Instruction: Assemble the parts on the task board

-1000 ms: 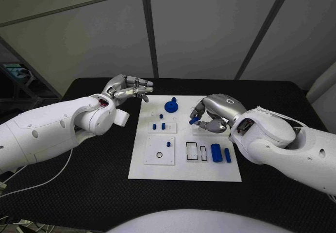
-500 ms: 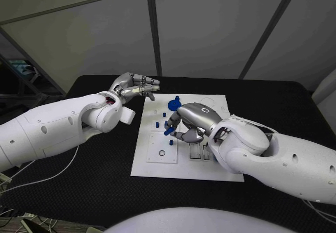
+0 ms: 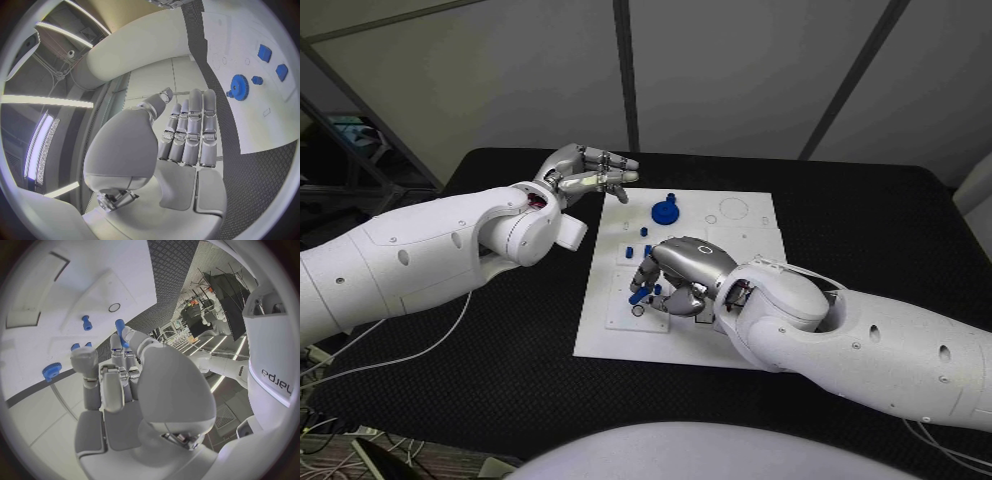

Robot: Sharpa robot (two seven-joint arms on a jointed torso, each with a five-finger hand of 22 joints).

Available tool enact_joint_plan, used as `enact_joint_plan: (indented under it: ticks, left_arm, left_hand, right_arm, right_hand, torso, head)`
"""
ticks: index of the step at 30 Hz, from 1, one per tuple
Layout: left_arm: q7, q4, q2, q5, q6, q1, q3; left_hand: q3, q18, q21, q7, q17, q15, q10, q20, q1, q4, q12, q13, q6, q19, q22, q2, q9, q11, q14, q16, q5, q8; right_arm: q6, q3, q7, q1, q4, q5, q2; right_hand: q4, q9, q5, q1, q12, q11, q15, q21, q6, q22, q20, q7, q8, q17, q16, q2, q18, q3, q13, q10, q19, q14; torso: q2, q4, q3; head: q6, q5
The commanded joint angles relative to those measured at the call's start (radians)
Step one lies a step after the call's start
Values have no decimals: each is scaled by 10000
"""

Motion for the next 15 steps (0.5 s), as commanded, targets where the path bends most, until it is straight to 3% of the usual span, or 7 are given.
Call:
enact_joint_plan:
  ticks: [1, 15]
  left_arm:
    - [39, -3, 19, 71, 133, 16, 9]
    - [25, -31, 33, 72, 155, 16, 7]
  left_hand:
    - [25, 44, -54, 10, -9, 4, -71, 33, 2, -46, 66, -5, 42, 14, -11, 125, -12, -15, 56, -52, -33, -5]
    - [25, 44, -54, 10, -9, 4, -71, 33, 2, -46, 66, -5, 42, 14, -11, 125, -12, -15, 56, -52, -33, -5]
  right_arm:
    - [211, -14, 200, 6, -86, 69, 47]
    - [1008, -95, 29, -10, -235, -209, 89]
  right_hand:
    - [-6, 156, 55, 9, -35, 23, -29, -38, 9, -9, 12, 32, 11, 155, 35, 17, -147, 65, 11, 17, 28, 576]
    - [-12, 157, 45, -33, -67, 34, -18, -42, 9, -14, 22, 41, 1, 154, 36, -6, -146, 43, 17, 17, 16, 575]
  torso:
    - [-4, -5, 2]
    - [4, -12, -1]
  head:
    - [-16, 31]
    - [-93, 71]
